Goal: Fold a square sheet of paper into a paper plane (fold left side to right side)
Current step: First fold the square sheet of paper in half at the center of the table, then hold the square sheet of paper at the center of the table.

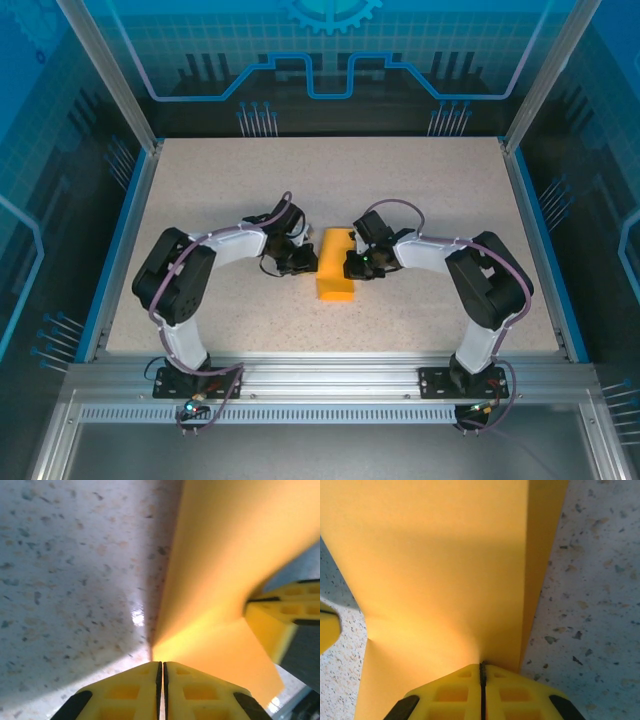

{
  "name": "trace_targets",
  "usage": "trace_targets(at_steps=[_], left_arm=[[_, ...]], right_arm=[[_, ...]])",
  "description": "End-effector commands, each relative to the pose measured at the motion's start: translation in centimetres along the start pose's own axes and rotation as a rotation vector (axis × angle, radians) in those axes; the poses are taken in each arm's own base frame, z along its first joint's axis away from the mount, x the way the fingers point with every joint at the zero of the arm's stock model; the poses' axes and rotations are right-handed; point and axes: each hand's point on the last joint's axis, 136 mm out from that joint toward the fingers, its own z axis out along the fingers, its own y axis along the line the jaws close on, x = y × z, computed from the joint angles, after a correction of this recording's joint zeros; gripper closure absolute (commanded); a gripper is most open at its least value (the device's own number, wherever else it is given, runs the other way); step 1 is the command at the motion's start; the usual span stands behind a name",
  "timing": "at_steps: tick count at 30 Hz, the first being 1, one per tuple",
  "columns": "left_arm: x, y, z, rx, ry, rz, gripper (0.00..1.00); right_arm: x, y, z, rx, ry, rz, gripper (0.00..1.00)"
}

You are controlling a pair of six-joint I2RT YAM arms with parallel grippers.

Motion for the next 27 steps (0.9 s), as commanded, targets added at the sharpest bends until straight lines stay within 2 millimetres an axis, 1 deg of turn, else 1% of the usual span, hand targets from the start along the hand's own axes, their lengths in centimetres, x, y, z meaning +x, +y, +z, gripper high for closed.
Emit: trace_targets(at_steps=[1, 4, 8, 13, 17, 20, 21, 27], left_arm=[[0.0, -2.3, -1.1, 0.107, -0.012, 0.038, 0.86], [0.2, -3.7, -0.3, 0.174, 0.014, 0.039, 0.86], [0.5, -4.0, 1.3, 0.168, 0.045, 0.044, 0.84], [1.2, -2.9, 3.0, 0.127, 0.084, 0.022, 0.83], [2.1, -1.5, 3.8, 0.085, 0.111, -0.001, 0.82], [2.8, -0.8, 4.1, 0.067, 0.129, -0.017, 0.82], [3.0, -0.6, 4.2, 0.061, 0.132, -0.024, 0.82], [3.4, 0.2, 4.5, 0.035, 0.139, -0.04, 0.82]], right_arm=[[3.7, -3.7, 0.8, 0.148, 0.118, 0.041, 0.92], [3.6, -3.7, 0.7, 0.145, 0.117, 0.042, 0.92], [3.6, -3.5, 0.8, 0.138, 0.115, 0.039, 0.92], [3.6, -3.3, 0.7, 0.131, 0.114, 0.033, 0.92], [3.1, -2.7, 0.5, 0.101, 0.092, 0.027, 0.92], [2.2, -1.4, 0.0, 0.049, 0.056, 0.001, 0.92], [1.7, -0.8, -0.3, 0.019, 0.038, -0.012, 0.91], [-1.0, 2.8, -3.1, -0.136, -0.07, -0.068, 0.91]])
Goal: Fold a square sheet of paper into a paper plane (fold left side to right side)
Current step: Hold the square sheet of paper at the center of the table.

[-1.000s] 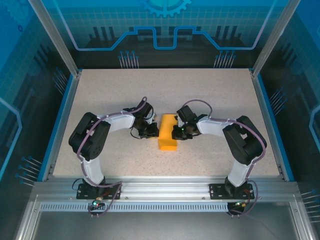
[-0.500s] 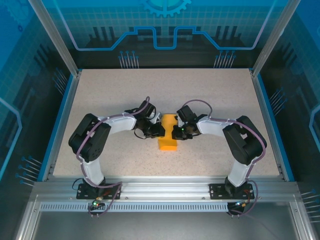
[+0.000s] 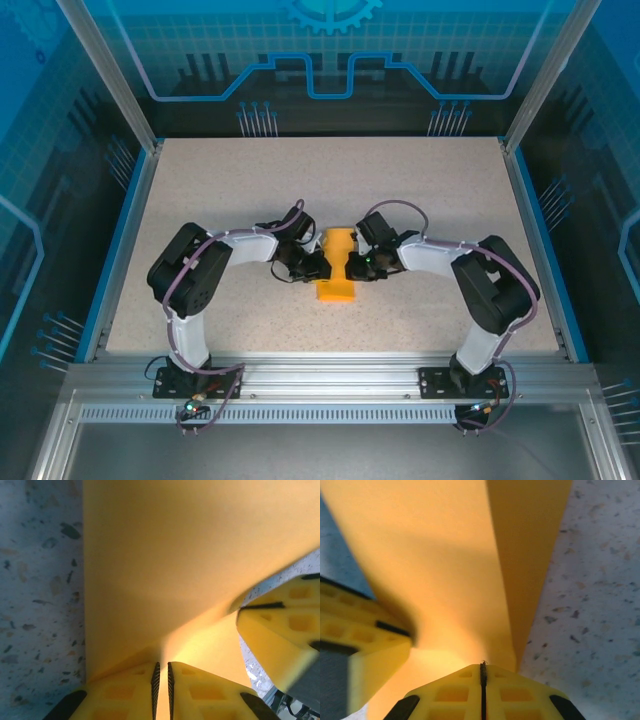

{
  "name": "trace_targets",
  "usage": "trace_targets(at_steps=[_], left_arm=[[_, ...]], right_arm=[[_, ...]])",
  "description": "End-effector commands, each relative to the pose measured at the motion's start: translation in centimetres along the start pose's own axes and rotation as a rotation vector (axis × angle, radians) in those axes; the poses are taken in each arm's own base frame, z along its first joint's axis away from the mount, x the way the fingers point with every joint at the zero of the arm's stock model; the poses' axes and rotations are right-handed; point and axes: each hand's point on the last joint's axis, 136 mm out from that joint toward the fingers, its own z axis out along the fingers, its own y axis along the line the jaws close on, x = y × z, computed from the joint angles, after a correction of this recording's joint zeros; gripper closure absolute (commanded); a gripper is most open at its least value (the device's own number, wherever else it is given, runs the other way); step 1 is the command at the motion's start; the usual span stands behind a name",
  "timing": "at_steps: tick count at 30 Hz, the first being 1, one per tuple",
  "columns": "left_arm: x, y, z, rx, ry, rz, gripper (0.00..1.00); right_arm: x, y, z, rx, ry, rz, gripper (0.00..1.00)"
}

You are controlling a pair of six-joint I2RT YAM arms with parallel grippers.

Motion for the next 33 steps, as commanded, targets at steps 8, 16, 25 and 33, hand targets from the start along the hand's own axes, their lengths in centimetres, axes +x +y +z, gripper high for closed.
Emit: trace_targets(at_steps=[8, 16, 25, 33], left_arm=[[1.7, 2.3, 1.0, -0.082, 0.052, -0.068, 0.82], [1.7, 2.1, 1.1, -0.084, 0.055, -0.062, 0.82], [1.7, 2.0, 1.1, -0.082, 0.059, -0.058, 0.82], [1.8, 2.0, 1.1, -0.082, 0.061, -0.054, 0.82]], right_arm=[[-3.8, 3.7, -1.6, -0.147, -0.104, -0.05, 0.92], [-6.4, 3.2, -0.1, -0.111, -0.122, -0.047, 0.92], [-7.3, 1.4, 1.7, -0.069, -0.094, -0.034, 0.92], [-7.2, 0.1, 2.6, -0.032, -0.061, -0.016, 0.92]])
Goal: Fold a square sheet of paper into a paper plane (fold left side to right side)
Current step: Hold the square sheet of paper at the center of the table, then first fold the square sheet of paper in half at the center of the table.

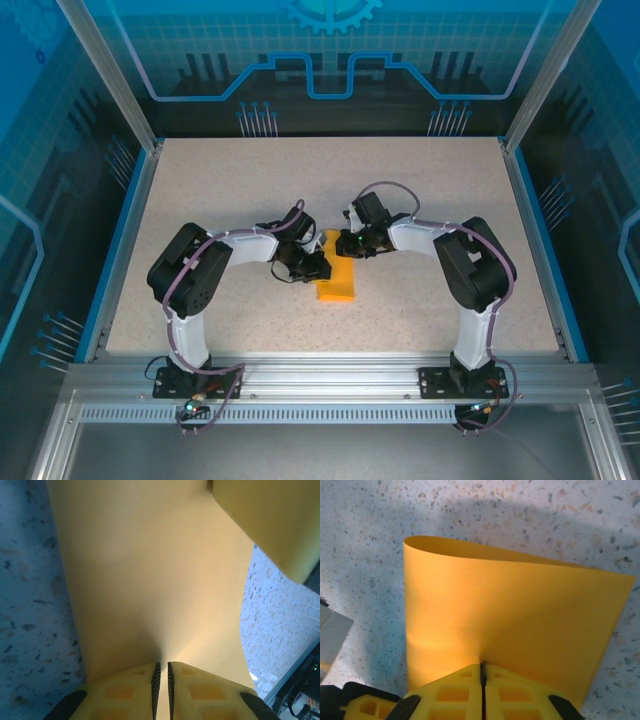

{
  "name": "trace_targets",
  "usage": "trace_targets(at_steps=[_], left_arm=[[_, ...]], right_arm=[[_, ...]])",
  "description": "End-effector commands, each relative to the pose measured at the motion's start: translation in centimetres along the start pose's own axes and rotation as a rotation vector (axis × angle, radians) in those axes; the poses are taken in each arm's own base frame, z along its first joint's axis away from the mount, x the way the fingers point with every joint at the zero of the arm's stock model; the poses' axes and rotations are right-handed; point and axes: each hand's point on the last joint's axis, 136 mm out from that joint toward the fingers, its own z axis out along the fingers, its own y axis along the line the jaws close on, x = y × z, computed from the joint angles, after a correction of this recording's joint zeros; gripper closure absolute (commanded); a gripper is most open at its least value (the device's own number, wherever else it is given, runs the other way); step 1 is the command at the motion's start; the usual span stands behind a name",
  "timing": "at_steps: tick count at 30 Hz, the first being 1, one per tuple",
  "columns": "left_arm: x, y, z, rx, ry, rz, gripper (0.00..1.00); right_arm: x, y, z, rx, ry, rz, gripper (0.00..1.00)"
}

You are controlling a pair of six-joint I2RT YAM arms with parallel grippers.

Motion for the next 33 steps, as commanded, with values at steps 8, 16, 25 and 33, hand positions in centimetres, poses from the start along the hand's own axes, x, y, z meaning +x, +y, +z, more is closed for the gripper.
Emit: trace_targets(at_steps=[8, 16, 25, 33], left_arm=[[2.1, 2.1, 0.9, -0.078, 0.069, -0.045, 0.82], [3.3, 1.8, 0.3, -0.062, 0.077, -0.017, 0.8], [5.8, 2.0, -0.4, -0.053, 0.106, 0.003, 0.83], [8.4, 2.2, -1.0, -0.047, 0.14, 0.027, 0.84]], right_arm=[[0.6, -2.1, 1.0, 0.081, 0.063, 0.03, 0.93], [1.8, -3.7, 1.3, 0.148, 0.116, 0.074, 0.93], [2.1, -4.4, 1.4, 0.163, 0.133, 0.095, 0.94], [2.3, -4.7, 1.5, 0.167, 0.14, 0.101, 0.94]])
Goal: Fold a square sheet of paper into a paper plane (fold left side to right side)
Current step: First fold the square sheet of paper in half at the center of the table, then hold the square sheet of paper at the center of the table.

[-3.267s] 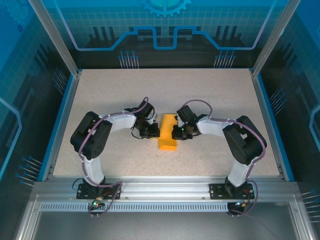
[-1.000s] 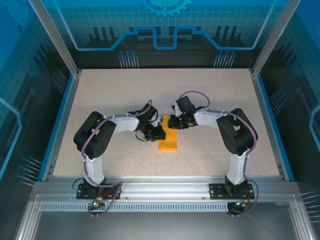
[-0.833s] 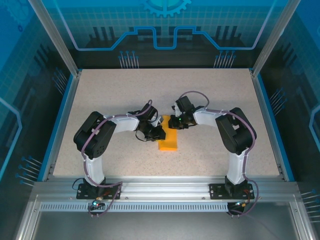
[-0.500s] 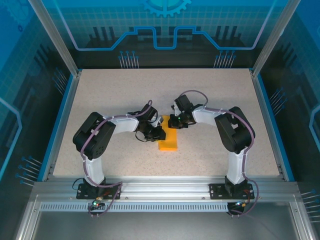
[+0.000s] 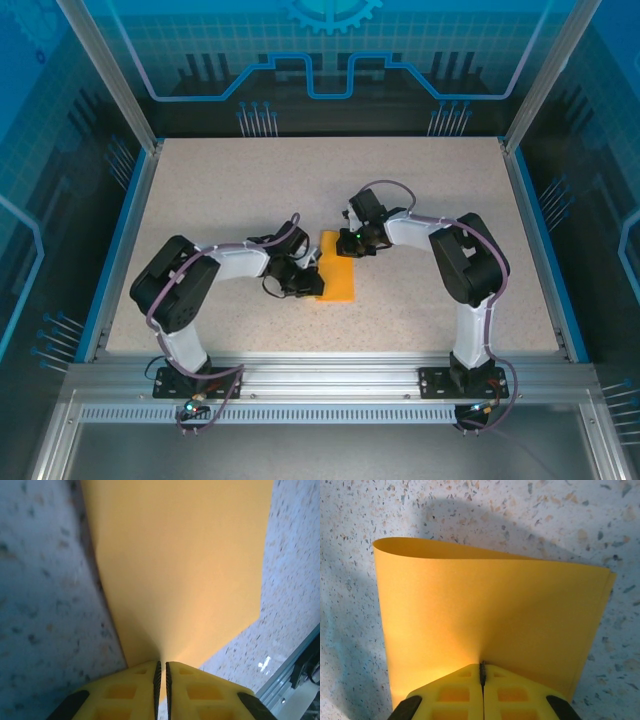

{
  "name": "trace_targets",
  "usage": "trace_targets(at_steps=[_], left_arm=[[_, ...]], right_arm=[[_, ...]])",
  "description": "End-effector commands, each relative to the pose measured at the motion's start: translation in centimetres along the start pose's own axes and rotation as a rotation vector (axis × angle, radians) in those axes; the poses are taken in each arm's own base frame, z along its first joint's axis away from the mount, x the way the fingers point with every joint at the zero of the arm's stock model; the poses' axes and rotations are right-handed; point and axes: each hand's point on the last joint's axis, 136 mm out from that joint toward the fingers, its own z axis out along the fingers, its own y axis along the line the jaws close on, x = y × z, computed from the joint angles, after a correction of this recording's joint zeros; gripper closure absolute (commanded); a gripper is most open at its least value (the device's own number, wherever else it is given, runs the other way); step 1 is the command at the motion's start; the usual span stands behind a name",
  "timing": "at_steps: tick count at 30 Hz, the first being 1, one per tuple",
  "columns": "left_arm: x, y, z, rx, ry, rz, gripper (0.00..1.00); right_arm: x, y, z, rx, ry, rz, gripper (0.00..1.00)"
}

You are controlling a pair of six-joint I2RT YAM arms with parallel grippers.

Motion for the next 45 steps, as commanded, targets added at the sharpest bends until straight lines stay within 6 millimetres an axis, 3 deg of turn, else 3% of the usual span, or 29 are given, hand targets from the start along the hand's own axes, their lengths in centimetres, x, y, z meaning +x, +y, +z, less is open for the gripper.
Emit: trace_targets(at_steps=[1, 6, 14, 18, 24, 33, 40, 45], left_arm=[[3.8, 1.2, 0.0, -0.035, 0.105, -0.023, 0.84], [4.0, 0.5, -0.8, -0.015, 0.092, -0.016, 0.84], [-0.7, -3.9, -4.0, 0.042, -0.025, 0.057, 0.8], [-3.8, -3.8, -3.1, 0.034, -0.042, 0.043, 0.81], [-6.2, -2.9, -1.2, -0.001, -0.027, 0.032, 0.81], [-6.0, -1.0, 0.8, -0.026, 0.001, -0.031, 0.81], [-4.5, 0.6, 1.5, -0.059, 0.023, -0.095, 0.81], [-3.8, 1.0, 1.9, -0.061, 0.026, -0.119, 0.81]], right_arm=[[1.9, -3.8, 1.2, 0.113, 0.08, 0.068, 0.94], [1.8, -3.4, 1.2, 0.094, 0.079, 0.057, 0.94], [1.8, -3.0, 1.2, 0.085, 0.08, 0.039, 0.94], [1.9, -2.8, 1.3, 0.085, 0.089, 0.029, 0.94], [1.9, -2.5, 1.4, 0.079, 0.092, 0.02, 0.94], [0.8, -0.7, 1.0, 0.018, 0.053, -0.019, 0.93], [-2.1, 2.2, -2.6, -0.039, -0.067, -0.097, 0.87], [-2.2, 3.1, -5.7, -0.038, -0.128, -0.128, 0.78]])
